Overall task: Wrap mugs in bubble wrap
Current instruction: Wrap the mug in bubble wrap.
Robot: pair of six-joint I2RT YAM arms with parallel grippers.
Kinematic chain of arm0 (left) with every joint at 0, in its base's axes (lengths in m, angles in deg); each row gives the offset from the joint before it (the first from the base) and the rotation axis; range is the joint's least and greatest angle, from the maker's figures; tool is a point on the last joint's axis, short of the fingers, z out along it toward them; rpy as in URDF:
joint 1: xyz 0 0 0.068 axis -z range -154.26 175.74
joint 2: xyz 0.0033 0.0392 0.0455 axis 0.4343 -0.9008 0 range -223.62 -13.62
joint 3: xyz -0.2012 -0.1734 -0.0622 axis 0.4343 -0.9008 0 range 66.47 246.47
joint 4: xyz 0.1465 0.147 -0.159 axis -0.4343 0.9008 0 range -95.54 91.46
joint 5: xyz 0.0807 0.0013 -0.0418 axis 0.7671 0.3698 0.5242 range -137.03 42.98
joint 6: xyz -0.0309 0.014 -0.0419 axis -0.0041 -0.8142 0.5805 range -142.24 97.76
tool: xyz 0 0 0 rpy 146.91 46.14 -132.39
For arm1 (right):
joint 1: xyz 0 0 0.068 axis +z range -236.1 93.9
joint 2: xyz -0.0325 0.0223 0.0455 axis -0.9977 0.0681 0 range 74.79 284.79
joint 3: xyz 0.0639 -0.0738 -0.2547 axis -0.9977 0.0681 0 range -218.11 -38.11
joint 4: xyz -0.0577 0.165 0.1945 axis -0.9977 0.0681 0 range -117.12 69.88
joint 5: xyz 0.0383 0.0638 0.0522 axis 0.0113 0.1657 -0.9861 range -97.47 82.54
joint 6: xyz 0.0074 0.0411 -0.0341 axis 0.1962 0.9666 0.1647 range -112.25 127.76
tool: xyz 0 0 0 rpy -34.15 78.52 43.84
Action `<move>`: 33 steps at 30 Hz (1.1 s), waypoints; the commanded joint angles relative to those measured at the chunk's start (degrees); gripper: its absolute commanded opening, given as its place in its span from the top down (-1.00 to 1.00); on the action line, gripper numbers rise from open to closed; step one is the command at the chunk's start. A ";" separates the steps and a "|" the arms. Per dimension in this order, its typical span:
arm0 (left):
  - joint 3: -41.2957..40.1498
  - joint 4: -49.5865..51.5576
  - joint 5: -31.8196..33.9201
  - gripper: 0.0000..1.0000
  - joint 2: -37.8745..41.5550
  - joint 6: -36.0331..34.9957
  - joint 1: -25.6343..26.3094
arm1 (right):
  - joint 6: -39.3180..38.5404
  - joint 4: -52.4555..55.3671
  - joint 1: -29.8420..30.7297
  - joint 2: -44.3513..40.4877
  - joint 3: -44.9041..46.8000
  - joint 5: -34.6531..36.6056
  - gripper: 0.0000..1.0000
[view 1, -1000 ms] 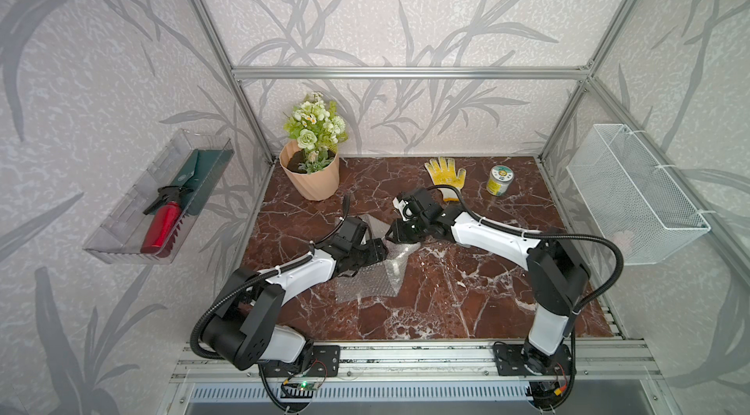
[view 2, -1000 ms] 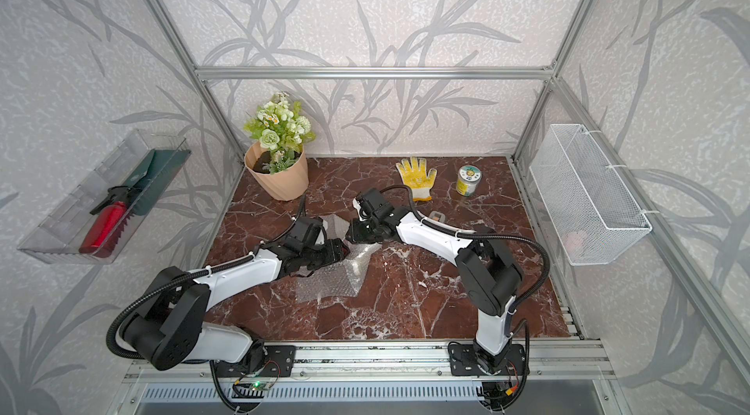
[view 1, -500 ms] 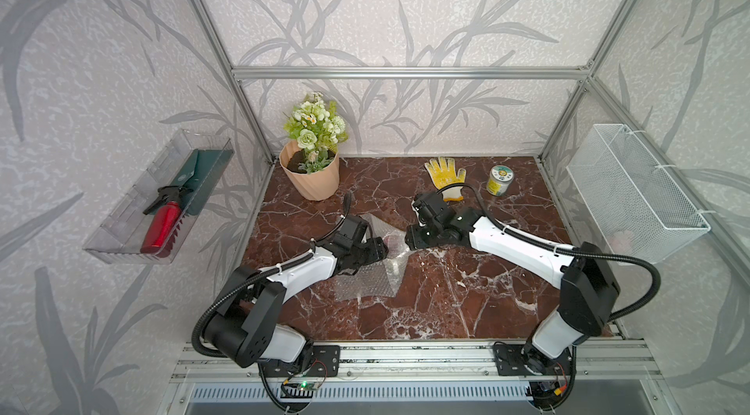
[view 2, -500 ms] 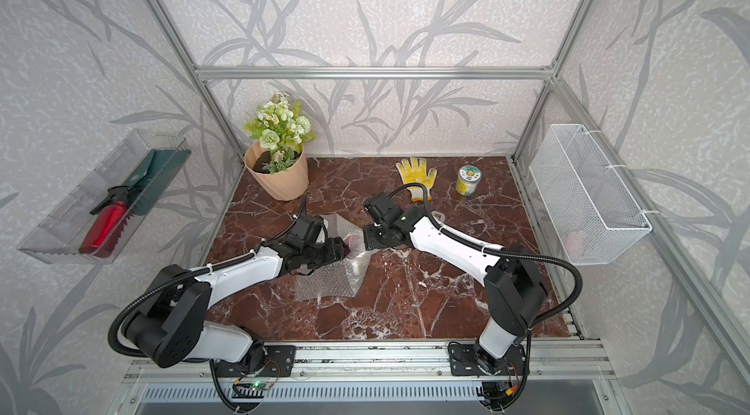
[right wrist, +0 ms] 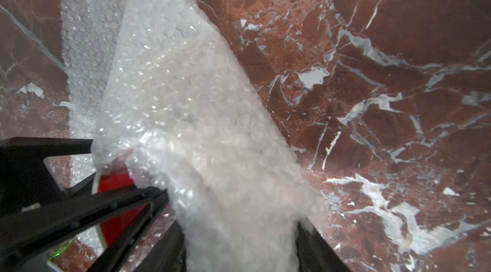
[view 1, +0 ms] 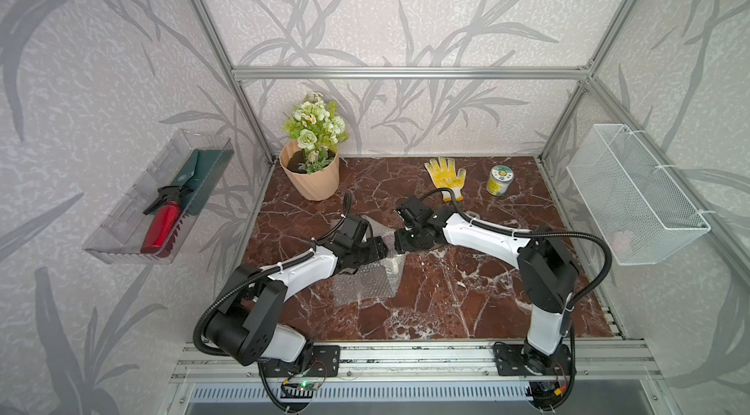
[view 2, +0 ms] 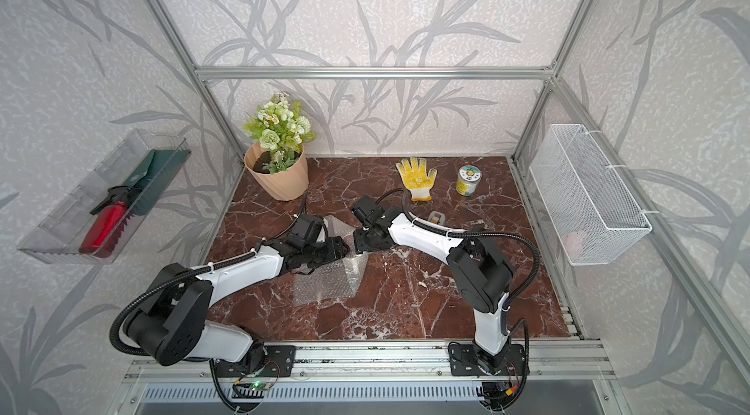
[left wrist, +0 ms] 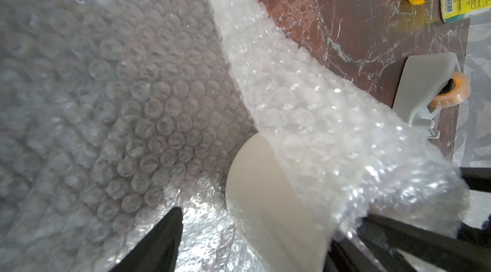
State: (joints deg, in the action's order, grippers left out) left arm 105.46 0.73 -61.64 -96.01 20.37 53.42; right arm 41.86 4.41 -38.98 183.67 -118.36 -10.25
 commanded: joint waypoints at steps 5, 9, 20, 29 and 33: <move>1.13 10.13 8.33 -0.52 7.70 0.44 -0.61 | -0.01 3.88 0.61 3.36 -0.90 3.34 -0.25; 1.10 15.61 14.61 -0.56 14.10 -0.62 -5.34 | -0.41 4.75 0.79 3.74 -1.58 4.06 -0.25; 4.74 16.62 12.17 -0.39 9.70 -4.92 -22.29 | -1.49 6.24 1.31 4.91 -3.92 3.33 -0.25; -0.57 33.30 11.36 -0.31 19.97 3.58 -15.91 | -1.32 6.11 1.31 5.94 -4.65 2.43 -0.25; -5.48 37.13 12.03 -0.29 25.21 9.21 -8.82 | -1.32 5.90 1.39 6.10 -4.48 2.25 -0.25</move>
State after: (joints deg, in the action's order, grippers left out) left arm 102.94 30.50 -51.08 -72.71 24.08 42.21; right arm 40.81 8.00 -38.02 187.32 -122.71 -8.00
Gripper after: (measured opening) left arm 0.649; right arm 0.624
